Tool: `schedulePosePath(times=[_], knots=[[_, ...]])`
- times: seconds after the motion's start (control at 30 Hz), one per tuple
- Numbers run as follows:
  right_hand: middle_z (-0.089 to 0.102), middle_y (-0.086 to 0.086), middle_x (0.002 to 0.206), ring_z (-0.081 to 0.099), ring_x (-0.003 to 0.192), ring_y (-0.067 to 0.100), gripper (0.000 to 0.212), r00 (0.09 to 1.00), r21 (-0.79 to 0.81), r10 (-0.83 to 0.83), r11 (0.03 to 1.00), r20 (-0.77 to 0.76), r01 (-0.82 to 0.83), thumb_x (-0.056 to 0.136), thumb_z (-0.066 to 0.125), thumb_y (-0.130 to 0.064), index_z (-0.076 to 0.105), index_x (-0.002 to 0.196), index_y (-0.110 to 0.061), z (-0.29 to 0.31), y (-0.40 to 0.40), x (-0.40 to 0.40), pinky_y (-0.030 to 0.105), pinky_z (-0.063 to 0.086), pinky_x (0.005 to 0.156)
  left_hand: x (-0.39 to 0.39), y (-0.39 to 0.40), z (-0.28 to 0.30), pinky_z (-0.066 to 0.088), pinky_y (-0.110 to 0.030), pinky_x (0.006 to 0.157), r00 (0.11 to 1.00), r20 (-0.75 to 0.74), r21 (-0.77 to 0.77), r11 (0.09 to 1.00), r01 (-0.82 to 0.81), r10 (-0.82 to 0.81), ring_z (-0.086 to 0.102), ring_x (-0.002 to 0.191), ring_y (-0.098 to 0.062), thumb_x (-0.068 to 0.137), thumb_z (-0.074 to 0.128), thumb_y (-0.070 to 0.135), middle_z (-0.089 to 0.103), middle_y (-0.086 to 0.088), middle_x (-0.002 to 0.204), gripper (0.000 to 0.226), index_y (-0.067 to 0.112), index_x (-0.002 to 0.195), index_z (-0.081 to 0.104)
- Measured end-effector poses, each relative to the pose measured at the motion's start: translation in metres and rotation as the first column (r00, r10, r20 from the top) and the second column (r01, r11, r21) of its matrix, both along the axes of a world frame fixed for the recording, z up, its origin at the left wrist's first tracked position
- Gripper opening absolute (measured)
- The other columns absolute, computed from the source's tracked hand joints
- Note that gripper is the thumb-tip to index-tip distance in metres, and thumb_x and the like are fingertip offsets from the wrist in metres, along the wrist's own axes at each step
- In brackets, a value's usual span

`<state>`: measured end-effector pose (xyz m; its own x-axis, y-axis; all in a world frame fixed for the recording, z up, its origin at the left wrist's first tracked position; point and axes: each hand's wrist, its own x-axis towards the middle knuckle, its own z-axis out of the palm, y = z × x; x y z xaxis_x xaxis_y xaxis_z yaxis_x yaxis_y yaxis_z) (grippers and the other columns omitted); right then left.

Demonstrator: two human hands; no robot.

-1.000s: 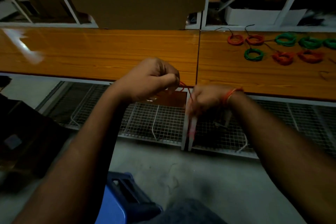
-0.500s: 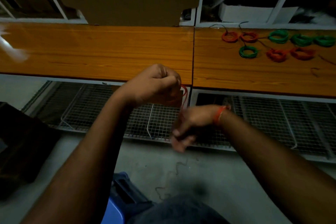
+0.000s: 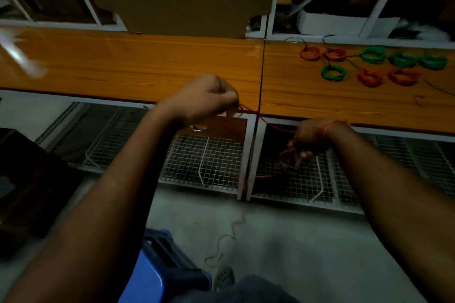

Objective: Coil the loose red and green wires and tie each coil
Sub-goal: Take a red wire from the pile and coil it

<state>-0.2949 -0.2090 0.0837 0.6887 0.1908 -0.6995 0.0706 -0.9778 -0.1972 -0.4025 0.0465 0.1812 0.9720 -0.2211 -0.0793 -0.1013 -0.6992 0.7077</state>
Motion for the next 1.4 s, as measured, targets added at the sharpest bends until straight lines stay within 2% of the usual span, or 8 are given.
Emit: schedulePosePath(times=[0.17,0.27,0.33,0.47,0.63,0.77,0.87,1.4], knots=[[0.071,0.005,0.088,0.068,0.078,0.015,0.023,0.864,0.769,-0.351,0.636,0.362,-0.064,0.103,0.054,-0.023,0.069,0.100,-0.005,0.025,0.033,-0.012,0.030,0.056,0.070,-0.027,-0.037,0.005,0.033,-0.019,0.047,0.986,0.108,-0.205,0.974,-0.099,0.124,0.040,0.051,-0.008,0.105,0.046,0.023,0.049,0.005,0.061,0.034,0.016,0.075,0.060],[0.075,0.002,0.090,0.066,0.077,0.014,0.028,0.917,0.326,0.399,0.864,0.019,-0.383,0.095,0.062,-0.021,0.072,0.105,0.003,0.023,0.000,-0.018,0.038,0.058,0.075,-0.043,-0.046,0.013,0.032,-0.023,0.048,0.973,0.144,-0.287,0.949,-0.133,0.180,0.039,0.053,-0.012,0.105,0.046,0.024,0.048,-0.003,0.065,0.034,0.016,0.075,0.061],[0.074,0.002,0.104,0.069,0.089,0.019,0.020,0.942,-0.119,0.270,0.961,0.201,-0.250,0.088,0.071,-0.027,0.075,0.101,-0.013,0.014,-0.037,-0.001,0.043,0.059,0.086,-0.049,-0.053,0.018,0.033,-0.023,0.048,0.983,0.128,-0.201,0.974,-0.106,0.134,0.041,0.051,-0.009,0.105,0.048,0.024,0.050,0.003,0.061,0.034,0.016,0.076,0.063],[0.067,0.008,0.099,0.065,0.089,0.022,0.013,0.591,0.472,-0.398,0.881,0.701,0.034,0.101,0.057,-0.017,0.068,0.102,-0.011,0.020,-0.015,-0.010,0.028,0.046,0.067,-0.032,-0.090,0.022,0.035,-0.015,0.046,0.983,0.123,-0.202,0.973,-0.109,0.136,0.043,0.049,-0.002,0.106,0.047,0.027,0.053,0.009,0.061,0.033,0.016,0.079,0.062],[0.074,0.005,0.083,0.066,0.078,0.019,0.020,0.973,0.145,0.229,0.962,0.036,-0.232,0.098,0.061,-0.018,0.077,0.097,-0.006,0.030,-0.048,-0.022,0.035,0.056,0.072,-0.024,-0.078,0.041,0.038,-0.017,0.050,0.954,0.204,-0.158,0.969,-0.191,0.221,0.047,0.057,-0.005,0.104,0.049,0.034,0.060,0.000,0.077,0.032,0.013,0.089,0.067],[0.068,0.010,0.093,0.063,0.087,0.027,0.017,0.558,0.293,-0.301,0.950,0.773,0.108,0.100,0.059,-0.016,0.073,0.101,-0.007,0.020,-0.052,0.010,0.031,0.045,0.069,-0.026,-0.066,0.015,0.038,-0.021,0.051,0.963,0.135,-0.073,0.971,-0.226,0.234,0.047,0.058,-0.008,0.105,0.048,0.033,0.059,0.000,0.074,0.031,0.015,0.086,0.066],[0.071,-0.003,0.098,0.065,0.094,0.014,0.017,0.878,0.500,-0.045,0.835,0.477,-0.229,0.102,0.058,-0.030,0.073,0.102,-0.021,0.016,-0.021,0.003,0.032,0.052,0.080,-0.021,-0.051,0.003,0.034,-0.019,0.046,0.934,0.122,-0.162,0.935,-0.316,0.337,0.042,0.049,-0.005,0.105,0.048,0.029,0.052,0.002,0.066,0.031,0.016,0.081,0.063],[0.066,0.000,0.096,0.060,0.087,0.013,0.028,0.957,0.493,0.227,0.821,0.179,-0.287,0.107,0.046,-0.032,0.070,0.114,-0.018,-0.034,-0.019,-0.054,0.031,0.048,0.080,0.002,-0.018,-0.039,0.021,-0.020,0.045,0.839,-0.309,-0.929,0.046,-0.367,0.449,0.028,0.050,-0.006,0.109,0.035,0.020,0.038,0.009,0.061,0.024,0.010,0.110,0.056]])
